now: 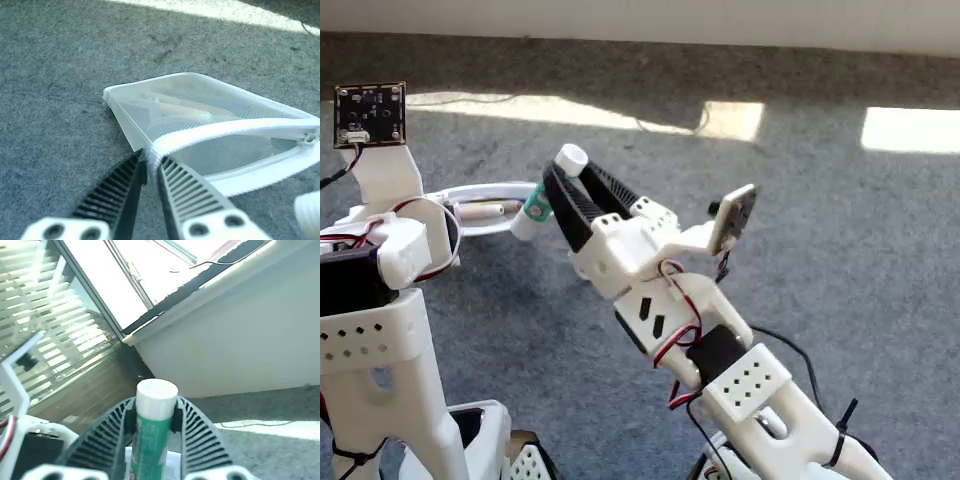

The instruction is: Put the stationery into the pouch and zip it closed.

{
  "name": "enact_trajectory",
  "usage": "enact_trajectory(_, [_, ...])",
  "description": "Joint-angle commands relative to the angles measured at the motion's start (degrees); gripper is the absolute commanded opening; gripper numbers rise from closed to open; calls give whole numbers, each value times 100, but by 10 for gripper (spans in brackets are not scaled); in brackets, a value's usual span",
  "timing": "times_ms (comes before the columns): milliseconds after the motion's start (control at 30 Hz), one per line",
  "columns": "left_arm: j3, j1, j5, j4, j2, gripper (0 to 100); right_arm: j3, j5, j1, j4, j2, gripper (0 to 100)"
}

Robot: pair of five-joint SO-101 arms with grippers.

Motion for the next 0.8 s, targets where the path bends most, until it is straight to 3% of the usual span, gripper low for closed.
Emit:
enact_trajectory(0, [-145,163,-18,0,110,7,4,88,-154,-611,-145,4])
enact_trajectory(167, [-145,163,-18,0,110,7,22,88,-154,-1103,13,4])
enact_trajectory(367, [-145,154,-18,0,101,7,-13,105,-127,-2000,1226,4])
enact_trajectory(600, [-136,136,-18,0,101,7,4,1424,-154,-3916,2642,4])
enact_trajectory(767, [-136,136,-18,0,101,7,22,1776,-251,-4637,3354,4])
